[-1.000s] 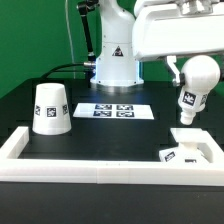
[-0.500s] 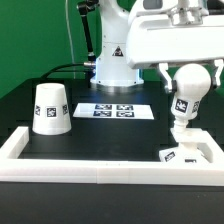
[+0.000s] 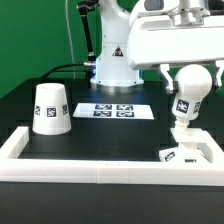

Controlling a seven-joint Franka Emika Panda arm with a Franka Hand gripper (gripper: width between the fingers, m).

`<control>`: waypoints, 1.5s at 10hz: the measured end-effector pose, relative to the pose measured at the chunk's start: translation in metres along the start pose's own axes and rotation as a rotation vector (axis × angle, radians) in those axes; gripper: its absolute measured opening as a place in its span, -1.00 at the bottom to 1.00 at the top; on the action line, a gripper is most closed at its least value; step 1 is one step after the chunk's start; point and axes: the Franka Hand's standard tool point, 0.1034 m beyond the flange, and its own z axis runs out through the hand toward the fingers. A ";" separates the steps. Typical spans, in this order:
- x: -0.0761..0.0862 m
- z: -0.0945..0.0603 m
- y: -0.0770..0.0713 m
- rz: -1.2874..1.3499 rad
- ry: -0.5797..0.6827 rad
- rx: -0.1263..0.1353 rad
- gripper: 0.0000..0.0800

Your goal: Assemble lamp

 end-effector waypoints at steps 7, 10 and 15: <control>0.003 0.007 -0.014 -0.016 0.001 0.014 0.44; 0.001 0.014 -0.015 -0.020 -0.006 0.017 0.44; -0.006 0.017 -0.010 -0.023 0.016 0.006 0.44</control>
Offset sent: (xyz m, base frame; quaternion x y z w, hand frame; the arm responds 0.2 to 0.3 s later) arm 0.0092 0.0131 0.0012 0.0151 0.0031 0.0169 0.9997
